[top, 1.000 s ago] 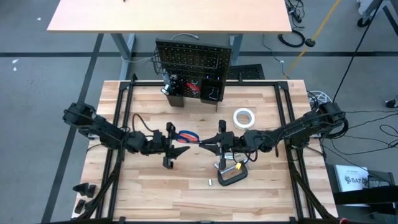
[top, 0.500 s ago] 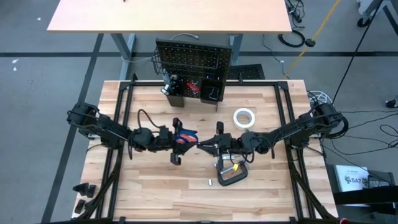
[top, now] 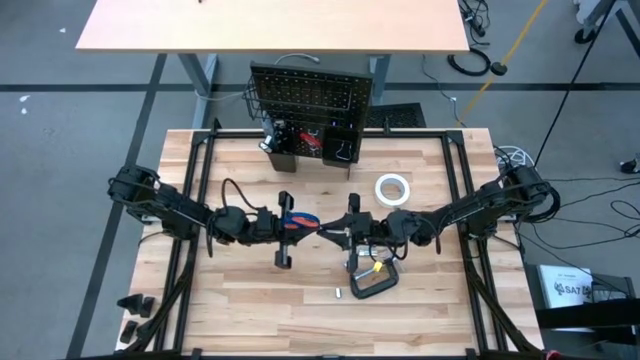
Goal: Hang tools onto peg board
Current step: Put the blue scissors into the left black bin on the peg board
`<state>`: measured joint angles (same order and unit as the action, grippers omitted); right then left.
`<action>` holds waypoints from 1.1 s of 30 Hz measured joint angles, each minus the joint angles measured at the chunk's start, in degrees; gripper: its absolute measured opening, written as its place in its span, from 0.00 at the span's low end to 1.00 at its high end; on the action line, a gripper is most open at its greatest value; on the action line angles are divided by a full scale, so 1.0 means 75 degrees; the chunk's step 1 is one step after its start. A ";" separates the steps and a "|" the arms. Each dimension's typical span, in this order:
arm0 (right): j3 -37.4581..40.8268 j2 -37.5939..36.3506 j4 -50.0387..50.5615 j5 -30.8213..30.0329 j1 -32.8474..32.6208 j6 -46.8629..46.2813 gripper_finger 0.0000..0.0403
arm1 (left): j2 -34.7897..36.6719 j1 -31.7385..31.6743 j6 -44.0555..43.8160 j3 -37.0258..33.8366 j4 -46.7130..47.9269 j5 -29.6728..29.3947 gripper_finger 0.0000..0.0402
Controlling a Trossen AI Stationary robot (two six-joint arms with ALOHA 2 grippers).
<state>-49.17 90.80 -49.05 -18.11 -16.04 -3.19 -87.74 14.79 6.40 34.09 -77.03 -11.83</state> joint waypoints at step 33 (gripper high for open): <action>0.0000 -0.2422 0.4049 -0.2234 -0.0510 0.0721 0.45 | 0.2917 -0.1747 0.1597 -0.1353 0.2302 -0.3843 0.03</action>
<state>-49.17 72.64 -18.69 -34.86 -19.86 2.22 -65.87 1.69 18.38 23.94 -59.76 -40.65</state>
